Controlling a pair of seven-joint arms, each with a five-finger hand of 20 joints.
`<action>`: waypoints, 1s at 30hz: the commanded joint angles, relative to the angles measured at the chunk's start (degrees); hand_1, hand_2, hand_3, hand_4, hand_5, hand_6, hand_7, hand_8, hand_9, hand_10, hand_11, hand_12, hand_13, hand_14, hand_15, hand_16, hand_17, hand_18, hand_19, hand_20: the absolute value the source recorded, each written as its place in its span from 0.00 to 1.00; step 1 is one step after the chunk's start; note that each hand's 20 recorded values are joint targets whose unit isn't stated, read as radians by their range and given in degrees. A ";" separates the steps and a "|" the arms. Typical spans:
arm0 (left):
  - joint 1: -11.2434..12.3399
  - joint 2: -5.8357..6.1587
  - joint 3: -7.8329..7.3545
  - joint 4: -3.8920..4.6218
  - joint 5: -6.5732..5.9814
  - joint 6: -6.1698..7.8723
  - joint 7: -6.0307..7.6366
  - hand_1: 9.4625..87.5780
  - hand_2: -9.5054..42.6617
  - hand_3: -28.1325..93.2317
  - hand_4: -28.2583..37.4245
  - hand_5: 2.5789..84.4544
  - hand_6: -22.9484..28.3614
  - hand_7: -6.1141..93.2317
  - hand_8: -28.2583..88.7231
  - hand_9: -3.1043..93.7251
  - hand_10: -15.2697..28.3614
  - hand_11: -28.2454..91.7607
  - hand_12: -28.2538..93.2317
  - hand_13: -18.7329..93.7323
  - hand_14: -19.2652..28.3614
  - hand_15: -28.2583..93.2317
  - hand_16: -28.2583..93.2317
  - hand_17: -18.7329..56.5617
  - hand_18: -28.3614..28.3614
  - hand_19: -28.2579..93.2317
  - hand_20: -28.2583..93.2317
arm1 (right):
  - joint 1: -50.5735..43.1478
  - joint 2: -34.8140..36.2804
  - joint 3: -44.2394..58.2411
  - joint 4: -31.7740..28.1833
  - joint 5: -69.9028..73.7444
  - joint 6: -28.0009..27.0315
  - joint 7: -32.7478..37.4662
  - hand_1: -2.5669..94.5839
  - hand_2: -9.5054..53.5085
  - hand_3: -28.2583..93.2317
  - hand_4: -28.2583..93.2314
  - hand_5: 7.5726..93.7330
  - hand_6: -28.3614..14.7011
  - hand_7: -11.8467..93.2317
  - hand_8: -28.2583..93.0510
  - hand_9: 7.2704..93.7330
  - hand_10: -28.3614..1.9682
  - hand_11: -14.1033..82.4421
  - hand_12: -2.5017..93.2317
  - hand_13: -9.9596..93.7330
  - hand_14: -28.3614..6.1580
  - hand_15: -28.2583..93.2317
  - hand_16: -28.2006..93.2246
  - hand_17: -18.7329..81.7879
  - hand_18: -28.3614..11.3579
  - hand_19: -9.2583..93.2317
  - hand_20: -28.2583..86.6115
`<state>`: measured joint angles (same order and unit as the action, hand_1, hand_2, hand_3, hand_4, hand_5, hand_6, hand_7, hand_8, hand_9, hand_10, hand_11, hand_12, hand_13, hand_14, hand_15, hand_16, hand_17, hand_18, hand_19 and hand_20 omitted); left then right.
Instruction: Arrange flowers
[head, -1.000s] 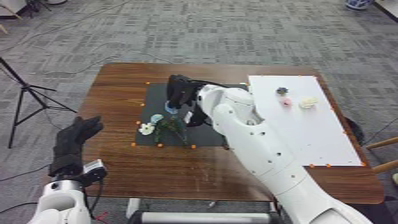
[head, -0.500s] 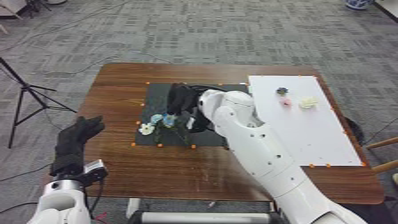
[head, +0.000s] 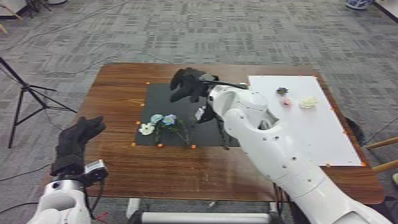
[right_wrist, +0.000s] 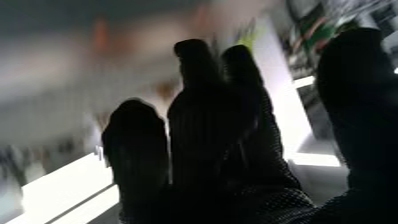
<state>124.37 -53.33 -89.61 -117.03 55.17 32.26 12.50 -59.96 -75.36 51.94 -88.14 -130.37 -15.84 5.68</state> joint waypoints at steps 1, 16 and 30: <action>1.94 -0.74 -0.96 -1.00 0.16 0.41 -0.48 0.15 0.54 0.76 0.00 0.64 0.50 0.20 0.16 0.60 0.70 0.41 0.31 0.54 0.76 0.37 0.21 0.31 0.70 0.34 0.36 | 2.64 18.62 6.69 -1.43 -1.66 7.15 4.09 0.33 0.00 0.77 0.11 0.41 0.59 0.21 0.19 0.45 0.35 0.20 0.21 0.80 0.56 0.66 0.49 0.65 0.23 0.94 0.67; 4.39 -1.37 -1.66 -2.15 0.52 0.18 -0.32 0.15 0.54 0.75 0.00 0.64 0.50 0.21 0.16 0.60 0.70 0.41 0.31 0.54 0.76 0.37 0.21 0.31 0.70 0.34 0.35 | -7.52 27.89 13.23 1.81 -1.88 7.28 7.98 0.34 0.00 0.74 0.10 0.46 0.58 0.22 0.19 0.54 0.38 0.23 0.21 0.82 0.53 0.71 0.48 0.66 0.22 0.96 0.67; 4.43 -2.28 -1.01 -2.19 0.87 -0.45 -0.30 0.16 0.54 0.75 0.00 0.64 0.49 0.21 0.16 0.60 0.70 0.41 0.31 0.54 0.76 0.37 0.21 0.31 0.70 0.34 0.35 | -13.88 26.51 14.87 3.97 -4.26 7.18 5.72 0.36 0.00 0.75 0.10 0.52 0.59 0.24 0.18 0.61 0.42 0.24 0.22 0.85 0.58 0.73 0.49 0.69 0.23 0.99 0.67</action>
<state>128.49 -54.42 -91.03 -118.77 55.53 32.41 12.49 -71.51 -47.16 66.96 -86.17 -131.45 -9.73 12.76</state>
